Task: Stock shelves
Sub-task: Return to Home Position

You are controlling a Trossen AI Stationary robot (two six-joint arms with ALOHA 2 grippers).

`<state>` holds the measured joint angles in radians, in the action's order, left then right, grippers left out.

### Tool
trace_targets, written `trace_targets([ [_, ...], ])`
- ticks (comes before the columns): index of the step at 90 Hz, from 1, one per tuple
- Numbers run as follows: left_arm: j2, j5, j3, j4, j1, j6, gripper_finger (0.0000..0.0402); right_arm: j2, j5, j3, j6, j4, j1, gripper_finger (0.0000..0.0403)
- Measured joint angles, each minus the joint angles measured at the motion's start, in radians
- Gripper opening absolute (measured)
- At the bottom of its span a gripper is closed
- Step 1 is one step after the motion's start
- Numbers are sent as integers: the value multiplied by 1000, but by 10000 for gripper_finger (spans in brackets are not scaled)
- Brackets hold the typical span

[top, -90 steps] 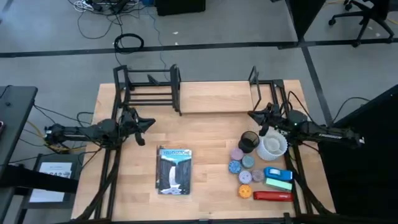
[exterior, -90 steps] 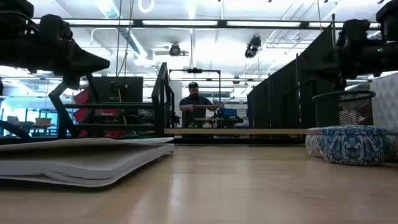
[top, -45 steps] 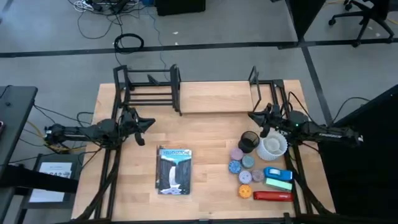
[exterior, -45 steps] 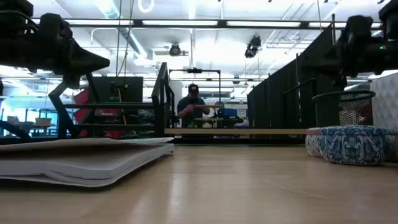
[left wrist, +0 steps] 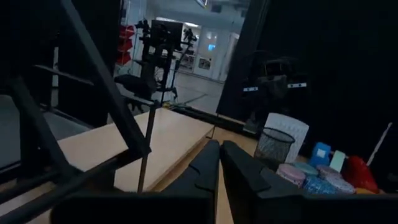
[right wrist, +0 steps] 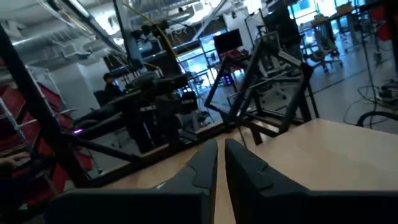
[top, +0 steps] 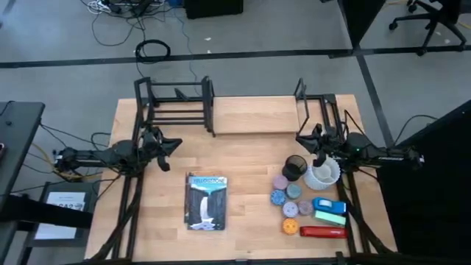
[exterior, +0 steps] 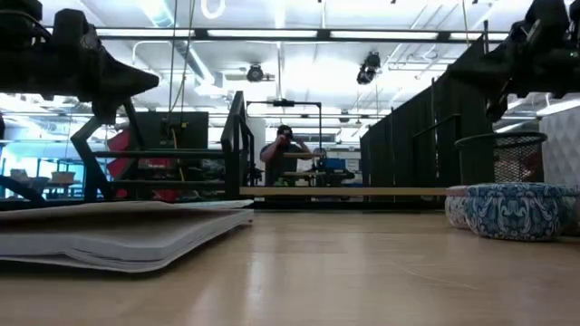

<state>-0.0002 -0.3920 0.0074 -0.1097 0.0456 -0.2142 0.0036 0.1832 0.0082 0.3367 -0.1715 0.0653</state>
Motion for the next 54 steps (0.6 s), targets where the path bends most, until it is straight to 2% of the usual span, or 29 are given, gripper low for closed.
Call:
trace_targets([
  [54,0,0,0,-3,0,0,0,1,-2,0,0,-13,-24,4],
])
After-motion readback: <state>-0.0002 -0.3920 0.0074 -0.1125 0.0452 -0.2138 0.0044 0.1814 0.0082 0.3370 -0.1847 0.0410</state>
